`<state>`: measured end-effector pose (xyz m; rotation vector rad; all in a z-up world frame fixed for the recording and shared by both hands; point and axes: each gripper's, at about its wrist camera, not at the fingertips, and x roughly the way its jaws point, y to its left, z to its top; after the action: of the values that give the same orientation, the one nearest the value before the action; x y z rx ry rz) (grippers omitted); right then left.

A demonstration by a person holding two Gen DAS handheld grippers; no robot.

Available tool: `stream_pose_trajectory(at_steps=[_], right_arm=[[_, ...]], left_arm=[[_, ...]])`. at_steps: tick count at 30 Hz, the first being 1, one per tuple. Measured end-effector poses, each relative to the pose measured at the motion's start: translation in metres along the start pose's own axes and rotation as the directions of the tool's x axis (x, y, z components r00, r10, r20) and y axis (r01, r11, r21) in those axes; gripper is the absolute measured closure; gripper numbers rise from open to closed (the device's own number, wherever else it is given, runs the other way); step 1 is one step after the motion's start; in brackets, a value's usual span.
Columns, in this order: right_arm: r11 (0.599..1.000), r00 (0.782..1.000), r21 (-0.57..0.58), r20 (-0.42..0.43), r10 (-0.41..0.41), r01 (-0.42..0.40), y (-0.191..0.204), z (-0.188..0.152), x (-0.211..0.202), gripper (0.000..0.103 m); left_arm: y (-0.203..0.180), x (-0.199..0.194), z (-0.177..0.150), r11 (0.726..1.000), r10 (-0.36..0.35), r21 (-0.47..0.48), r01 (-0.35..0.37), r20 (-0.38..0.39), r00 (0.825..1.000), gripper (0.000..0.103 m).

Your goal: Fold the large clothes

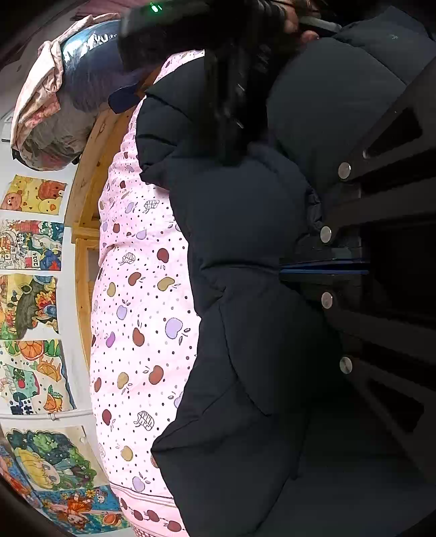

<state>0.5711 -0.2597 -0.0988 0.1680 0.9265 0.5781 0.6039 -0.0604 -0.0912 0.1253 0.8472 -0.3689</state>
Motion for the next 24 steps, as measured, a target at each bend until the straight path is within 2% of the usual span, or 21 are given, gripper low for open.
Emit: stream_pose_trajectory(at_steps=[6, 10, 14, 16, 19, 20, 21, 22, 23, 24], right_arm=[[0.998, 0.988, -0.023, -0.144, -0.060, 0.057, -0.006, 0.001, 0.034, 0.102], [0.998, 0.982, 0.006, -0.181, -0.057, 0.059, -0.013, -0.004, 0.046, 0.102], [0.999, 0.992, 0.036, -0.118, -0.033, 0.037, -0.017, -0.011, 0.042, 0.102], [0.998, 0.998, 0.056, -0.064, -0.012, 0.015, -0.019, -0.018, 0.030, 0.102], [0.996, 1.000, 0.086, -0.028, 0.001, 0.002, -0.020, -0.020, 0.012, 0.101], [0.995, 1.000, 0.099, -0.020, -0.006, 0.008, -0.020, -0.020, 0.006, 0.099], [0.993, 1.000, 0.112, -0.014, -0.020, 0.021, -0.021, -0.020, -0.001, 0.097], [0.992, 1.000, 0.120, -0.008, -0.030, 0.030, -0.020, -0.022, -0.007, 0.092], [0.991, 0.999, 0.129, 0.000, -0.038, 0.038, -0.019, -0.024, -0.014, 0.078], [0.989, 0.999, 0.141, 0.012, -0.037, 0.034, -0.017, -0.028, -0.024, 0.067]], left_arm=[[-0.003, 0.018, 0.001, 1.000, 0.020, 0.019, -0.019, -0.045, 0.999, 0.099], [-0.003, 0.026, 0.000, 0.999, 0.032, 0.019, -0.031, -0.040, 0.999, 0.099], [-0.007, 0.012, -0.006, 0.999, 0.021, 0.025, -0.022, 0.028, 0.999, 0.099], [-0.013, 0.004, -0.008, 0.998, 0.048, 0.043, -0.051, 0.058, 0.997, 0.099], [-0.025, -0.013, -0.006, 0.991, 0.098, 0.085, -0.106, 0.090, 0.991, 0.095], [-0.027, -0.020, -0.005, 0.989, 0.109, 0.083, -0.119, 0.106, 0.988, 0.086], [-0.028, -0.029, -0.004, 0.990, 0.113, 0.069, -0.123, 0.126, 0.985, 0.067], [-0.028, -0.036, -0.005, 0.991, 0.113, 0.051, -0.121, 0.141, 0.983, 0.054], [-0.026, -0.047, -0.006, 0.993, 0.108, 0.020, -0.113, 0.169, 0.980, 0.035], [-0.026, -0.059, -0.008, 0.994, 0.111, -0.009, -0.112, 0.198, 0.974, 0.031]])
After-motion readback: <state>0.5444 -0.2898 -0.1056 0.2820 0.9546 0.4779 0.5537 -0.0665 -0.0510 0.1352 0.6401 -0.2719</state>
